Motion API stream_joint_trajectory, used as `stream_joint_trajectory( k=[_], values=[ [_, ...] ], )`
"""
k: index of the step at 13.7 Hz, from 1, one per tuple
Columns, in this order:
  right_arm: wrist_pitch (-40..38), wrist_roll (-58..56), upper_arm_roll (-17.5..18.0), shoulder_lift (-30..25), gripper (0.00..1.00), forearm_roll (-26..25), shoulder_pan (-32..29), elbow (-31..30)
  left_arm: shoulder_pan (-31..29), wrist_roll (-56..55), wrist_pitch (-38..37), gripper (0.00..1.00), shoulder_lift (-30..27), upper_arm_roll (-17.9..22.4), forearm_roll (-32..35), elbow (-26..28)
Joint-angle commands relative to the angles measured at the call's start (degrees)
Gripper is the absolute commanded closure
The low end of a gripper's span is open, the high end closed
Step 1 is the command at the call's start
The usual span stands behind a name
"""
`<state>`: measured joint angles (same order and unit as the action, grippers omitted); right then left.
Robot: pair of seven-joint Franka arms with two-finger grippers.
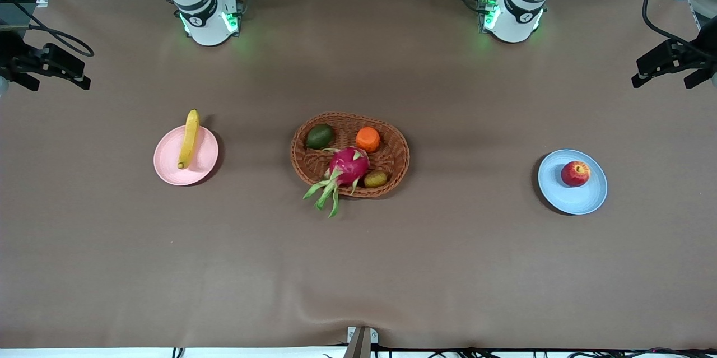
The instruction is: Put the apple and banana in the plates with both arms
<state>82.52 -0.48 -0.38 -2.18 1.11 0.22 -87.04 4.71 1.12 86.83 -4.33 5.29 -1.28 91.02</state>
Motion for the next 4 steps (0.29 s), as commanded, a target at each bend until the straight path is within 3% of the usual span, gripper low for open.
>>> stream_joint_trajectory(
  k=[1, 4],
  values=[
    [0.5, 0.3, 1.4, -1.2, 0.00, -0.7, -1.4, -1.5, 0.1, 0.9, -1.0, 0.00, 0.6, 0.0, 0.0, -1.4],
    [0.6, 0.3, 1.3, -1.0, 0.00, -0.6, -1.8, -1.6, 0.1, 0.9, -1.0, 0.00, 0.6, 0.0, 0.0, -1.4]
  ],
)
